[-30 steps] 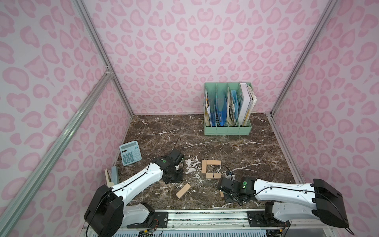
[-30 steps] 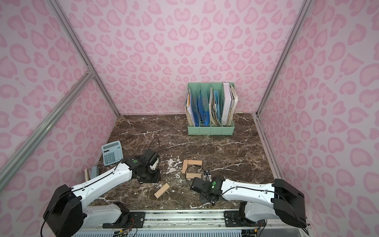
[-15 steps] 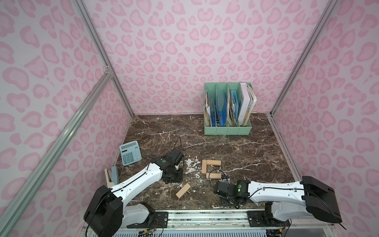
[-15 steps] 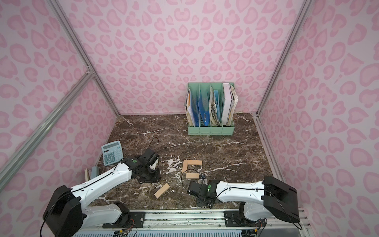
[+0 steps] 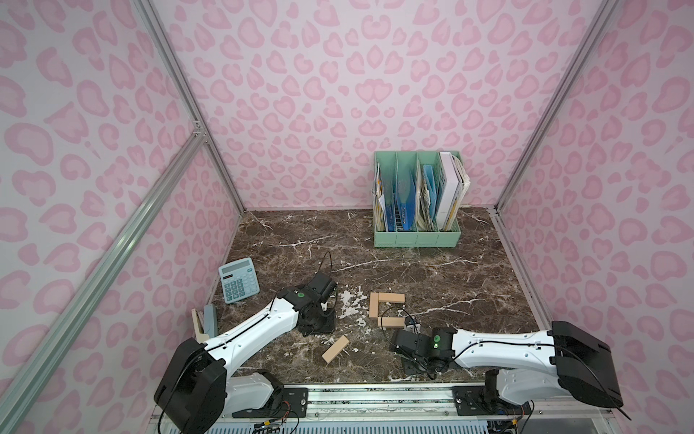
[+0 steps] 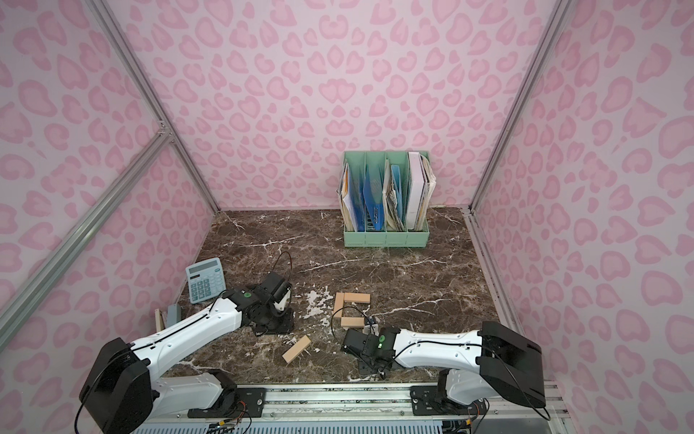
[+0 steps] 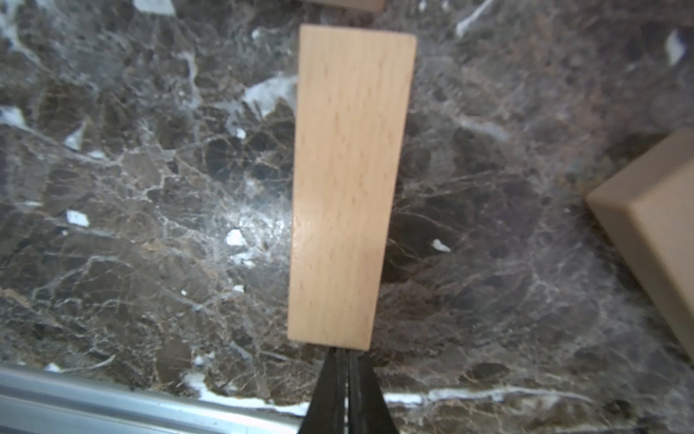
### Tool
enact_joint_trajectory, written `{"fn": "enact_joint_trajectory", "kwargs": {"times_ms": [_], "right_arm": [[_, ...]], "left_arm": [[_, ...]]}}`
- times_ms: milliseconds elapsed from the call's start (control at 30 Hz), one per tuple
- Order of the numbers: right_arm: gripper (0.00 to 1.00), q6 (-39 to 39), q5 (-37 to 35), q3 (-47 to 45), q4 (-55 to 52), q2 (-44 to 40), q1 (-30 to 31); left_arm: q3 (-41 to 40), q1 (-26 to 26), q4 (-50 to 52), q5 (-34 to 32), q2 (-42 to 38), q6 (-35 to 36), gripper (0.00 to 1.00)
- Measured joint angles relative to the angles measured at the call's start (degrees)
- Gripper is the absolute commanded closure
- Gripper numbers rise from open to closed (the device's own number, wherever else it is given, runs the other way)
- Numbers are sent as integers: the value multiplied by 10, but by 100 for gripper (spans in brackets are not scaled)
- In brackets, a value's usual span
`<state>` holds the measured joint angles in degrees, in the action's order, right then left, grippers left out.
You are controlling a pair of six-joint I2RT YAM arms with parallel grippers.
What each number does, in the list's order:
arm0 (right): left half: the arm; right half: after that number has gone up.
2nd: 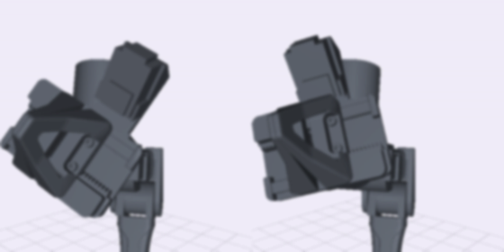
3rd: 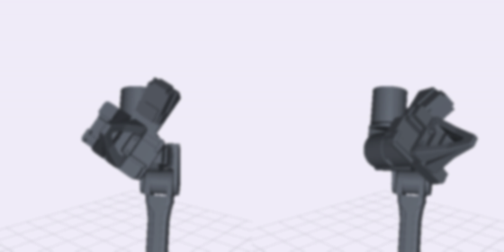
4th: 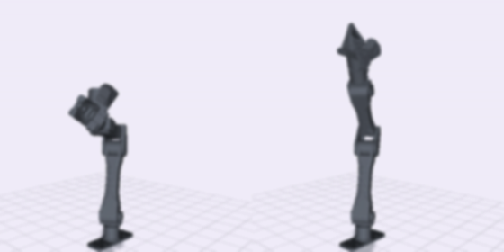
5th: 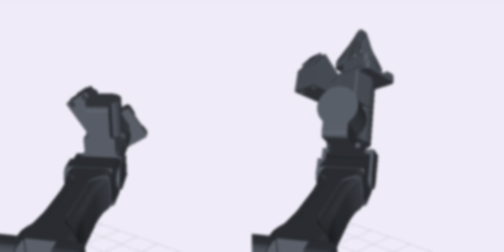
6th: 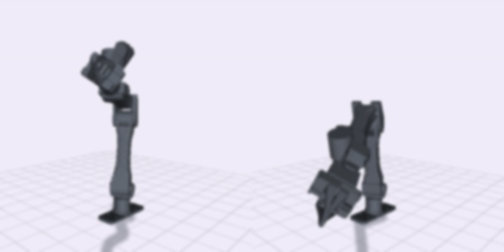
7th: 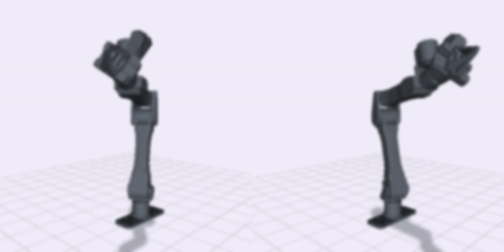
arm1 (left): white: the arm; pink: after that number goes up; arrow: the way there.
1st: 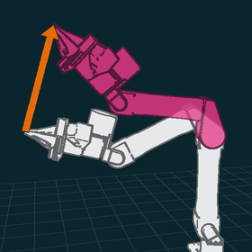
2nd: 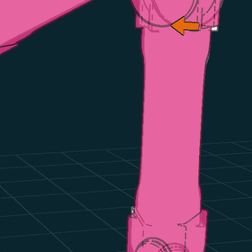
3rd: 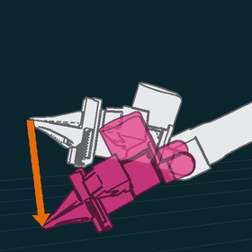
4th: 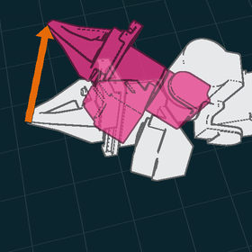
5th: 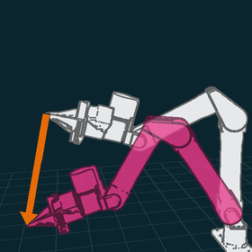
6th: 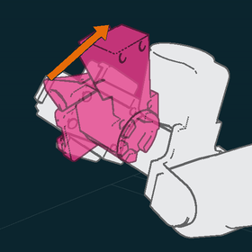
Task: Assemble the number 6 with building blocks
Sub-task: Assemble the building block at the center of the board.
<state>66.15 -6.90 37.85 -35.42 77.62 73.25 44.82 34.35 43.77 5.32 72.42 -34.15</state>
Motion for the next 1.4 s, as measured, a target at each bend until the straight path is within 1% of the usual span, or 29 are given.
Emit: {"fn": "enact_joint_trajectory", "kwargs": {"times_ms": [400,800,1067,1300,1400], "right_arm": [[90,-15,-5,10,-4,4,-13],[90,-23,-4,11,3,8,-13],[90,-39,-4,27,17,30,-13],[90,-45,-3,27,17,16,-12],[90,-45,-4,45,-3,1,-5]], "left_arm": [[-3,0,0,0,-3,0,62],[-3,-1,0,0,-4,0,61],[-3,-1,-3,0,-3,0,62],[-3,-2,-4,0,0,-1,61],[-2,-2,-4,0,3,-2,61]]}}
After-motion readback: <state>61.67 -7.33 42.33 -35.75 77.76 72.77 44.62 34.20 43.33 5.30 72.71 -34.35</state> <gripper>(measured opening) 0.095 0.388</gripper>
